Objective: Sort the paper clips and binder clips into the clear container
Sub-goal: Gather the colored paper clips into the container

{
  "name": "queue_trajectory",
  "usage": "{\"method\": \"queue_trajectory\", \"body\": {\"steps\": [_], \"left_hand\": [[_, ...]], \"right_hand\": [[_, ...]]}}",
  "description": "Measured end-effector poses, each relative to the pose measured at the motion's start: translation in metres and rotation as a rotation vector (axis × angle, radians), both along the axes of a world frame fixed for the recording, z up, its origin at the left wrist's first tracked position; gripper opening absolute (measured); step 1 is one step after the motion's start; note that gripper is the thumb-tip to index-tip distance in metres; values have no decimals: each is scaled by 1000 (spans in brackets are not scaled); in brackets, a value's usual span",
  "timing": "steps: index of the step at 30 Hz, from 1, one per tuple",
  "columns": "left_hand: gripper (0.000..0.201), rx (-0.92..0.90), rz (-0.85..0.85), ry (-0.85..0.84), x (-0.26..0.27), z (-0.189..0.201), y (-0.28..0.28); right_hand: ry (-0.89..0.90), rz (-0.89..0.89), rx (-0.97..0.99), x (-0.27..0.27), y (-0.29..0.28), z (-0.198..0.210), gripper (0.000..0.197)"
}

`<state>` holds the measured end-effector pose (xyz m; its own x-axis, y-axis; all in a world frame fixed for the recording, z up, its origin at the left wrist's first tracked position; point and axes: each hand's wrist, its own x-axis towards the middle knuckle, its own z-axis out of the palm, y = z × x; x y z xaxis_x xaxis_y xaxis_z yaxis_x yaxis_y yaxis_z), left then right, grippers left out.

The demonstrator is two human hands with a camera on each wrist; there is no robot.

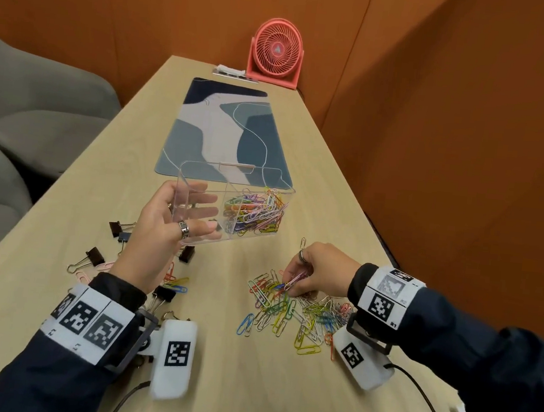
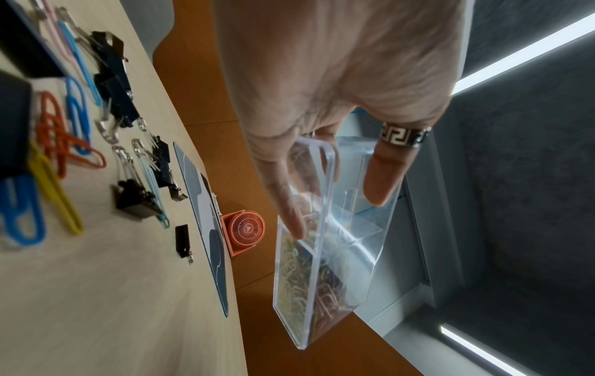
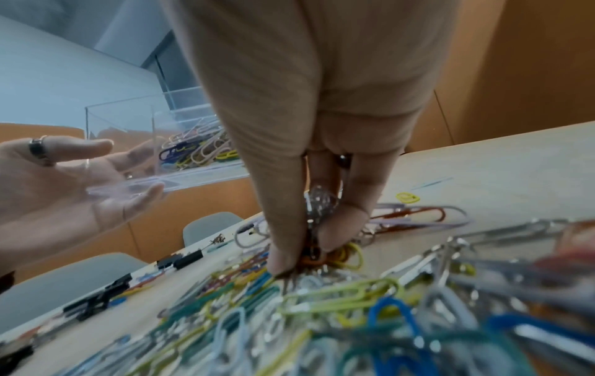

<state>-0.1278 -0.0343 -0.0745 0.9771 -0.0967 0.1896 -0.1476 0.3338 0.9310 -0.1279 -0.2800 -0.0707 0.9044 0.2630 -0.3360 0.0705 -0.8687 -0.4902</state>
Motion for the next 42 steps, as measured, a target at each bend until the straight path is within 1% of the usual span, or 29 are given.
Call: {"method": "queue_trajectory", "body": {"steps": [3,5,8,11,14,15,17,21,25,28,30,31,32,33,35,37,39,42], "left_hand": [[46,0,-1,-3,0,1,0],[46,-10,0,-3,0,1,1],[46,-18,-4,-1,1,2,2],[47,-7,-17,7,1,1,1],[60,-2,-44,22,0,0,-1],[59,-2,-53,25,-1,0,-2],[49,-8,-66,32,-1,1,-3],[46,-33,-103,36,-2,2,-4],[47,-52,-112,30,-4,4,-4],[47,-60,-111,34,-4,4,-5],[48,-67,-108,37,-4,4,-6],[48,-68,-109,36,-4,5,-6],[48,-68,-110,35,-5,5,-5],[48,-68,-111,34,-5,5,-5],[48,-67,-114,31,-5,5,-5],[49,-67,-113,25,-6,6,-5],[49,-62,-112,20,-6,6,-5],[50,-45,-112,14,-6,7,-5]], "right_hand": [[-12,-9,17,1,-3,6,18],[-46,-17,32,2,-7,17,16],[-86,-58,112,5,-14,46,15],[-194,-58,156,11,-15,83,15],[-310,-30,211,19,-7,117,16],[-332,-11,224,21,-2,124,17],[-355,34,227,27,12,132,17],[-352,78,182,34,35,123,19],[-363,139,116,31,38,109,24],[-317,102,241,29,30,111,29],[-355,89,299,27,25,116,25],[-390,102,295,26,23,117,21],[-429,127,252,24,22,118,19],[-464,163,166,22,22,118,18],[-512,232,-59,19,22,114,26],[-529,261,-181,17,22,108,36],[-501,253,-190,15,23,105,40],[-406,208,-81,12,21,104,38]]}}
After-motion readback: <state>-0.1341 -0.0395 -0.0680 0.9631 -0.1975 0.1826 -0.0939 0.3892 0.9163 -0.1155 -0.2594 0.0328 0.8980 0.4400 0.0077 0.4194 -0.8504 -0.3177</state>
